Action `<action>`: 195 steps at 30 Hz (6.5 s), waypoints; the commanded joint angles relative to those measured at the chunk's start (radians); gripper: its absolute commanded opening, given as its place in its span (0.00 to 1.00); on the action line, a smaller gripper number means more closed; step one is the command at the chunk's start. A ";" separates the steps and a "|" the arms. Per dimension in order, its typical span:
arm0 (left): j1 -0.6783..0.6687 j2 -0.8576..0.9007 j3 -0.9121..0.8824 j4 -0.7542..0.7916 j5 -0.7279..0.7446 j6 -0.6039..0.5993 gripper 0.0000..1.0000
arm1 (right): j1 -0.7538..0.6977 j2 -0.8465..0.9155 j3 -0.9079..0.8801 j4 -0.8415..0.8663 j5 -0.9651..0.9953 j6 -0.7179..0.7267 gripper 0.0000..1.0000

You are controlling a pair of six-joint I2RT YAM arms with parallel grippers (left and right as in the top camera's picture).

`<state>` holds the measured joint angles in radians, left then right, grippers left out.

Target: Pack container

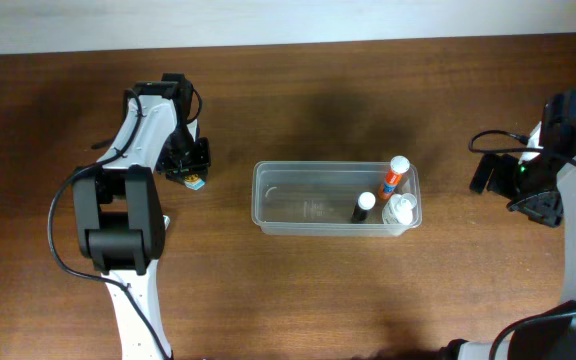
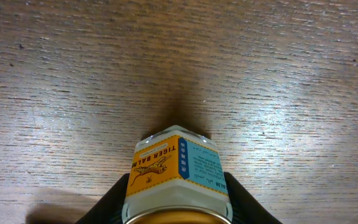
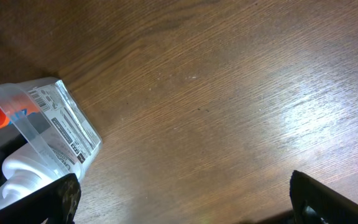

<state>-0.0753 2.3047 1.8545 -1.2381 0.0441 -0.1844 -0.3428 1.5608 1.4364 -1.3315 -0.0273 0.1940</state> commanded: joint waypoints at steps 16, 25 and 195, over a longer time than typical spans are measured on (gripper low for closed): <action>-0.442 -0.450 0.031 -0.005 -0.023 -0.014 0.26 | -0.005 0.004 -0.003 0.000 -0.007 -0.005 1.00; -0.669 -0.309 0.027 0.089 -0.022 -0.013 0.25 | -0.005 0.004 -0.003 -0.005 -0.006 -0.005 1.00; -0.076 -0.784 -0.306 0.379 -0.020 0.137 0.99 | 0.155 0.001 0.007 0.034 -0.036 -0.093 0.98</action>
<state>-0.2184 1.5311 1.5471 -0.8413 0.0158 0.0704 -0.2359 1.5608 1.4338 -1.3045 -0.0727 0.1265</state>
